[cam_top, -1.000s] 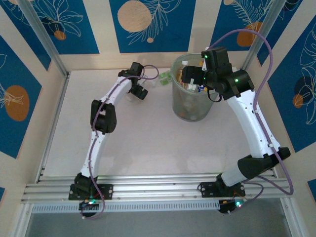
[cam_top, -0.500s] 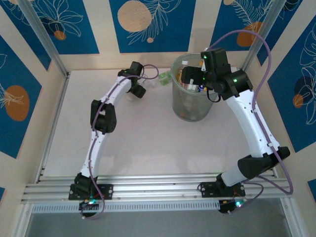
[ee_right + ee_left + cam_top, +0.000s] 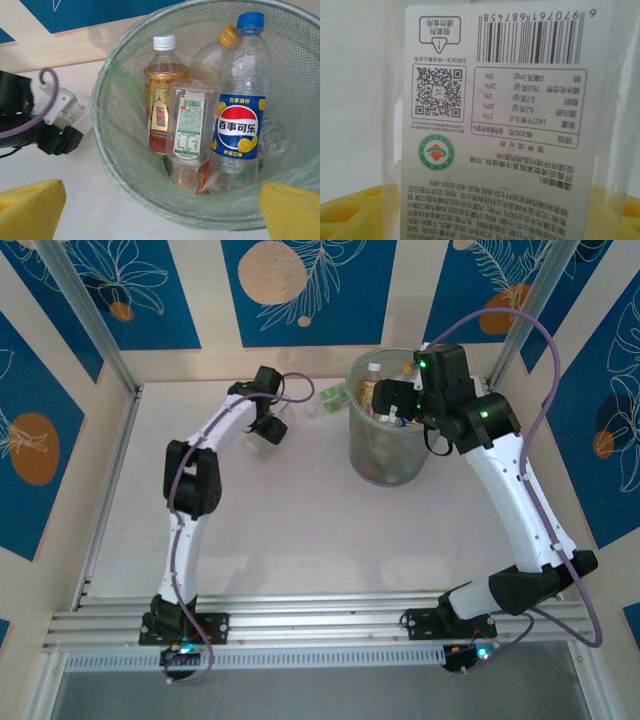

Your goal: Put the plastic bottles in the bin

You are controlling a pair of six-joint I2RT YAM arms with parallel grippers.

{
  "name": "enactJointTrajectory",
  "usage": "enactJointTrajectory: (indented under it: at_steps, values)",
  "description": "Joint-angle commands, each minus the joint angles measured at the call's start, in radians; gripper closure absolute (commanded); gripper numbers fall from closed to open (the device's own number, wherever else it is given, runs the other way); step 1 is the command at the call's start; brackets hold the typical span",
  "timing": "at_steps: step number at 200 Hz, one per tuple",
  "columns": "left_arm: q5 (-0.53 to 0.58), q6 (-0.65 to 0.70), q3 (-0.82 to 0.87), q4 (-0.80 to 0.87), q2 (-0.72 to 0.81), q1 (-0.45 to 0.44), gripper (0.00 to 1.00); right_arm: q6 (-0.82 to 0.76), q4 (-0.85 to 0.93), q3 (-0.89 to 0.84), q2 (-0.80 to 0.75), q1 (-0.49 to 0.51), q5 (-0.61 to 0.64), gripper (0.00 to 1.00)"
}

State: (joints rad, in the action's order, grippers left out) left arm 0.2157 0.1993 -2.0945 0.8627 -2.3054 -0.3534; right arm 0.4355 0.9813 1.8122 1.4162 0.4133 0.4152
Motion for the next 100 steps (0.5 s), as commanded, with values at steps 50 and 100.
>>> enactJointTrajectory:
  at_steps: [50,100]
  values:
    - [-0.02,-0.055,0.299,-0.238,0.432,-0.009,0.31,0.041,-0.068,-0.066,-0.068,0.007,-0.007,0.01]
    - [-0.025,0.02,0.433,-0.416,0.643,-0.098,0.31,0.04,-0.086,-0.053,-0.09,0.008,-0.089,0.01]
